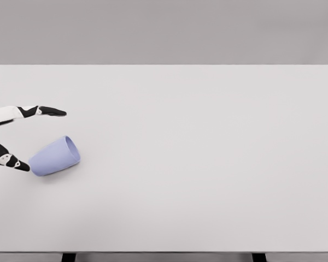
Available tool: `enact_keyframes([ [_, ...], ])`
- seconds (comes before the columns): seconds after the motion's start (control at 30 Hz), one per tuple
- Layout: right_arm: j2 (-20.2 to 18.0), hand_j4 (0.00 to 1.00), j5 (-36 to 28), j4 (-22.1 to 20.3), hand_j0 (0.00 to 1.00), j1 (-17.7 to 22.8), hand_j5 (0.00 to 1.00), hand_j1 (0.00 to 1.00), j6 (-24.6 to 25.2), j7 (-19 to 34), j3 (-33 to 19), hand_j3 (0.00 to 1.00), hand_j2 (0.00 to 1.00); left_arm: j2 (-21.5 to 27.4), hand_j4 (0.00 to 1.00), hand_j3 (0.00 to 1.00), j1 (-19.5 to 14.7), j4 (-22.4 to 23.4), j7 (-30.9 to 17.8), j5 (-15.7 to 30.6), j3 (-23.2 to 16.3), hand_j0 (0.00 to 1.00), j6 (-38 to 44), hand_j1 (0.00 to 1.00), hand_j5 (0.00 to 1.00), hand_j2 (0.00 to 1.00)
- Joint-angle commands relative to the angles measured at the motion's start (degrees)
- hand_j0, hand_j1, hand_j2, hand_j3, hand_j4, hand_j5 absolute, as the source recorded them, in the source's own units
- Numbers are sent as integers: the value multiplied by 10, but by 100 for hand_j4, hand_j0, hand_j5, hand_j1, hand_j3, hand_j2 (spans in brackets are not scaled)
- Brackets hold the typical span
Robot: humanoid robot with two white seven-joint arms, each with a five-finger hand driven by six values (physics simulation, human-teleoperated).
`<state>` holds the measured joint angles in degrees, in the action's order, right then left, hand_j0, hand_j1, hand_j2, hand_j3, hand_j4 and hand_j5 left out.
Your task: Flip the cup with left arm and place it on the table
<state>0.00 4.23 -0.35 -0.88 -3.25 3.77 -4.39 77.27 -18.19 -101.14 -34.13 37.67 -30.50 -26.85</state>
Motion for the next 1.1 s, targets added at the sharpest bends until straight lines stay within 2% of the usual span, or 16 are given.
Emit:
enact_keyframes([
  [0.0, 0, 100, 0, 0, 100, 0, 100, 100, 0, 0, 0, 100, 100, -34, 100, 100, 0, 0, -9, 19, -3, 100, 65, 100, 100, 100],
  [0.07, 0, 100, 0, 0, 100, 0, 100, 100, 0, 0, 0, 100, 100, -55, 100, 100, -1, 0, -9, 9, -3, 100, 87, 100, 100, 100],
  [0.17, 0, 100, 0, 0, 100, 0, 100, 100, 0, 0, 0, 100, 100, -87, 100, 100, 0, 0, 5, -29, -6, 100, 126, 100, 100, 100],
  [0.3, 0, 100, 0, 0, 100, 0, 100, 100, 0, 0, 0, 100, 100, -108, 100, 100, 0, 0, 75, -127, -13, 100, 157, 100, 100, 100],
  [0.43, 0, 100, 0, 0, 100, 0, 100, 100, 0, 0, 0, 100, 100, -114, 100, 100, 1, 1, 87, -181, -24, 100, 196, 100, 100, 100],
  [0.53, 0, 100, 0, 0, 100, 0, 100, 100, 0, 0, 0, 100, 100, -113, 100, 100, 1, 0, 85, -198, -23, 100, 207, 100, 100, 100],
  [0.67, 0, 100, 0, 0, 100, 0, 100, 100, 0, 0, 0, 100, 100, -131, 100, 100, 1, 0, 85, -217, -24, 100, 261, 100, 100, 100],
  [1.07, 0, 100, 0, 0, 100, 0, 100, 100, 0, 0, 0, 100, 100, -150, 100, 100, 3, 1, 80, -218, -27, 100, 280, 100, 100, 100],
])
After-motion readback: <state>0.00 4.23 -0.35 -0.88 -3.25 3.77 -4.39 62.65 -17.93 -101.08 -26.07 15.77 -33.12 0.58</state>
